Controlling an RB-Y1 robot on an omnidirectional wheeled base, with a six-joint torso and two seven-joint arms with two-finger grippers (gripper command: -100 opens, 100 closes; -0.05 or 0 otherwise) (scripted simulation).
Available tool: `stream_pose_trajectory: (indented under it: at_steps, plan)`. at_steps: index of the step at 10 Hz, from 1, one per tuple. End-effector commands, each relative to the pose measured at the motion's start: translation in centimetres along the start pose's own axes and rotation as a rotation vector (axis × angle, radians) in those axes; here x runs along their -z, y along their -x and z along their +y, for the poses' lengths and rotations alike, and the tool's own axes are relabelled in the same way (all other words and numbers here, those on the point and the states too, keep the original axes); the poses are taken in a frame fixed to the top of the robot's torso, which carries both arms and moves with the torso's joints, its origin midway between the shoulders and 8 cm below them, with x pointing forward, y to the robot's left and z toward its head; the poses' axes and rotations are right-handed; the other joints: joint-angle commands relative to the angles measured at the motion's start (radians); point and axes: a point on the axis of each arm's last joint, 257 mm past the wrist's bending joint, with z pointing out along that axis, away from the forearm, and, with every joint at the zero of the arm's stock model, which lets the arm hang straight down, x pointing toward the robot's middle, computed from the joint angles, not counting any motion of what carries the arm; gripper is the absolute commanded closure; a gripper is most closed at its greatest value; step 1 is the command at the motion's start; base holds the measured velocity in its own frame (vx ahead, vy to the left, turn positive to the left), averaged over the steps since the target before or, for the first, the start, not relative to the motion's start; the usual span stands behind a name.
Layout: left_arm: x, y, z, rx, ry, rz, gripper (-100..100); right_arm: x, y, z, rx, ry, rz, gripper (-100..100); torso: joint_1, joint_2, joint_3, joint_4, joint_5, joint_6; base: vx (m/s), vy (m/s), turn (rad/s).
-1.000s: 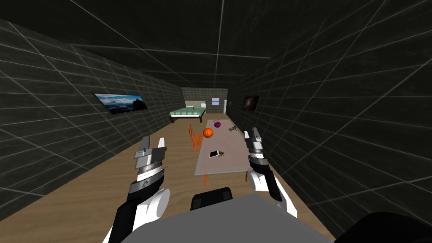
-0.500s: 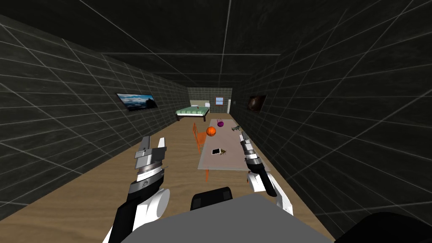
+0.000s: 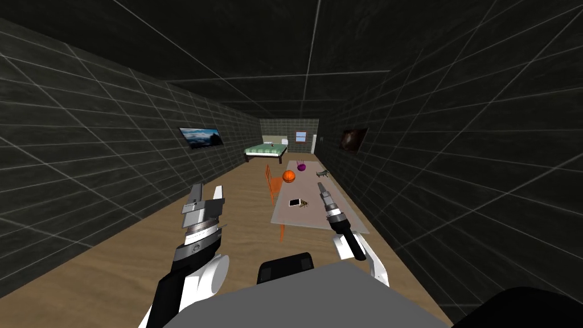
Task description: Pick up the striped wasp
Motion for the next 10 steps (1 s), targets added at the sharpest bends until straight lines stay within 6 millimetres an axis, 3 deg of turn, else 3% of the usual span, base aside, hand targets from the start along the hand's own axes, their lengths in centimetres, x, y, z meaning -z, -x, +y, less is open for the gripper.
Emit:
stream_pose_trajectory:
  at_steps: [1, 3, 5, 8, 10]
  plan:
    - [0.0, 0.0, 0.0, 0.000, 0.000, 0.000, 0, 0.4, -0.7, -1.6, 0.038, -0.033, 0.030, -100, 0.000, 0.000, 0.000, 0.000, 0.000, 0.000, -0.066, -0.009, 0.065]
    - [0.0, 0.0, 0.0, 0.000, 0.000, 0.000, 0, 0.9, -2.2, -3.5, 0.100, -0.070, 0.077, -100, 0.000, 0.000, 0.000, 0.000, 0.000, 0.000, -0.055, 0.007, 0.101]
    - [0.0, 0.0, 0.0, 0.000, 0.000, 0.000, 0, 1.8, -4.7, -6.6, 0.232, -0.124, 0.172, -100, 0.001, -0.001, -0.001, 0.000, 0.000, 0.000, -0.065, 0.014, 0.212]
    - [0.0, 0.0, 0.0, 0.000, 0.000, 0.000, 0, 3.2, -6.3, -9.5, 0.301, -0.176, 0.236, -100, 0.000, -0.001, 0.000, 0.000, 0.000, 0.000, -0.054, 0.002, 0.129]
    - [0.0, 0.0, 0.0, 0.000, 0.000, 0.000, 0, 4.8, -8.3, -12.8, 0.442, -0.219, 0.342, -100, 0.000, -0.001, -0.001, 0.000, 0.000, 0.000, -0.059, 0.012, 0.248]
